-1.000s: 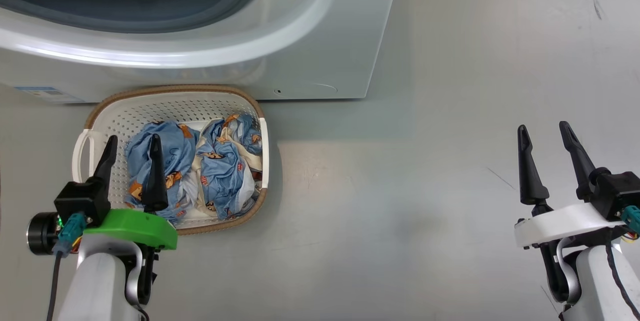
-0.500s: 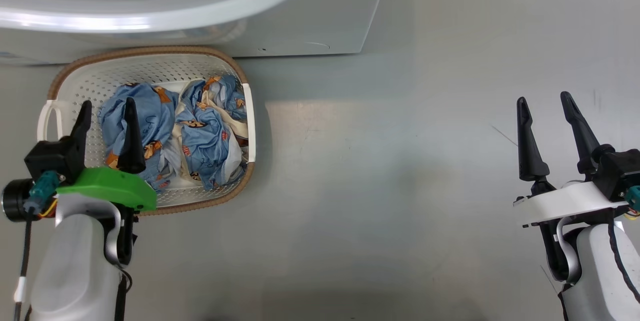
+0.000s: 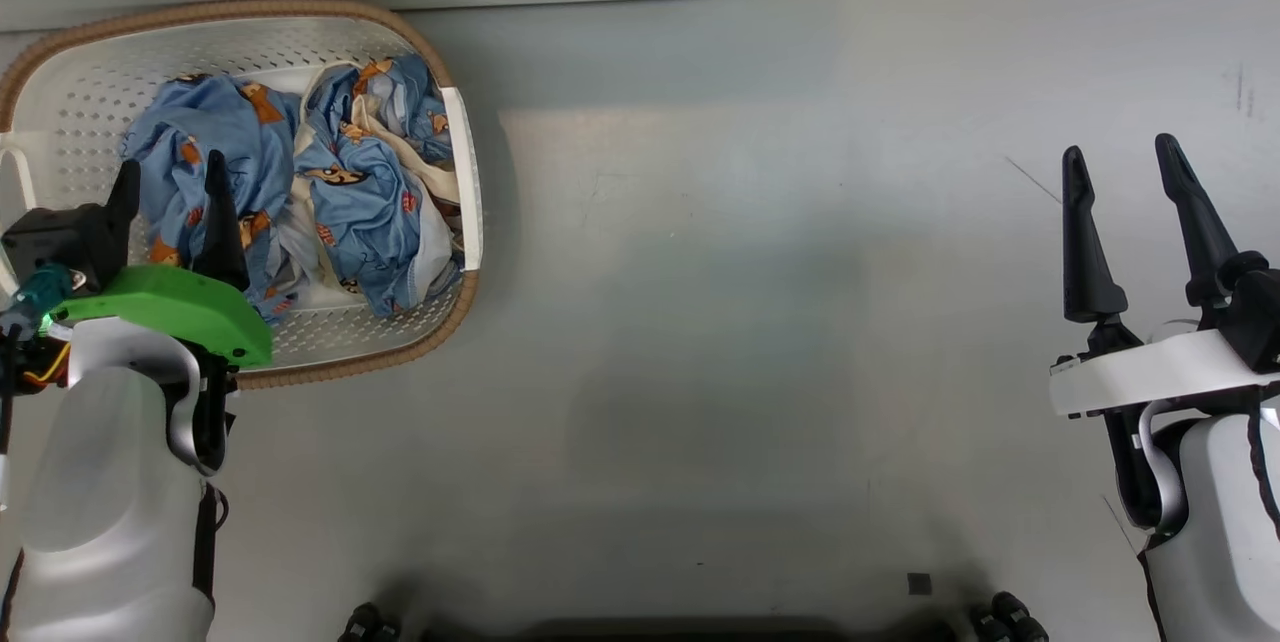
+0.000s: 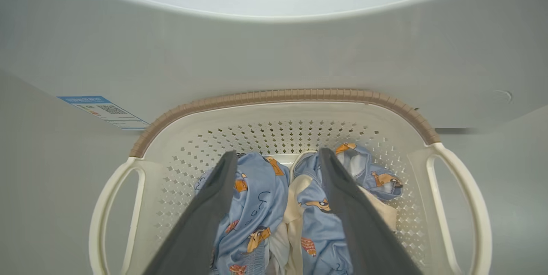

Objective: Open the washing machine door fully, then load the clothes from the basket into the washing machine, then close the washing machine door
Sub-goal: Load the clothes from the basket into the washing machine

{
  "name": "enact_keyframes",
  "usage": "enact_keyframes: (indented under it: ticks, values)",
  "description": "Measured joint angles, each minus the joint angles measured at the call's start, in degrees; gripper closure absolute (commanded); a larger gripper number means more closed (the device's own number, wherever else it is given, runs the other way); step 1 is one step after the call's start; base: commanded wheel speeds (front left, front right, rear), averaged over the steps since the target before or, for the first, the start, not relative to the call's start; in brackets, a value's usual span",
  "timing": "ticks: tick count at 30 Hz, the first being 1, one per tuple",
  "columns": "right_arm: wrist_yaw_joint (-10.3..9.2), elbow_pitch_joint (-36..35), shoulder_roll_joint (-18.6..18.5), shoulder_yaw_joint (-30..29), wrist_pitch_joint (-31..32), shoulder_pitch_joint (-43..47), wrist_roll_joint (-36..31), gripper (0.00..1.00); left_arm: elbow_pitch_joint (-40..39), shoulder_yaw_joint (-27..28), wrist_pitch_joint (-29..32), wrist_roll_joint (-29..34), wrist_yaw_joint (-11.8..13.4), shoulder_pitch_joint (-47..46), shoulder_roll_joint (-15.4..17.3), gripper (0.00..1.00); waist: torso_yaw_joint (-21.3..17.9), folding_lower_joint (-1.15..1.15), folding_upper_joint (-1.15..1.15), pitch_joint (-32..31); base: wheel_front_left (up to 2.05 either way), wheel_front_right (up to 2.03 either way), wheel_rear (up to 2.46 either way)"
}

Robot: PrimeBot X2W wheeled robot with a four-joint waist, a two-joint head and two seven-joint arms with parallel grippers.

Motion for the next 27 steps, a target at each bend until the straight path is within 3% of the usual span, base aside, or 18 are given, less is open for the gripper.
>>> enact_keyframes:
  ticks: [27]
  values:
    - [0.01,-1.9,0.3,0.1,0.0,-2.1,-0.4,0.0,13.6,-1.3,3.8,1.7,0.5,-10.1,3.4,0.0,-1.3,-0.01,0.0,11.2,0.0,0.0,0.0]
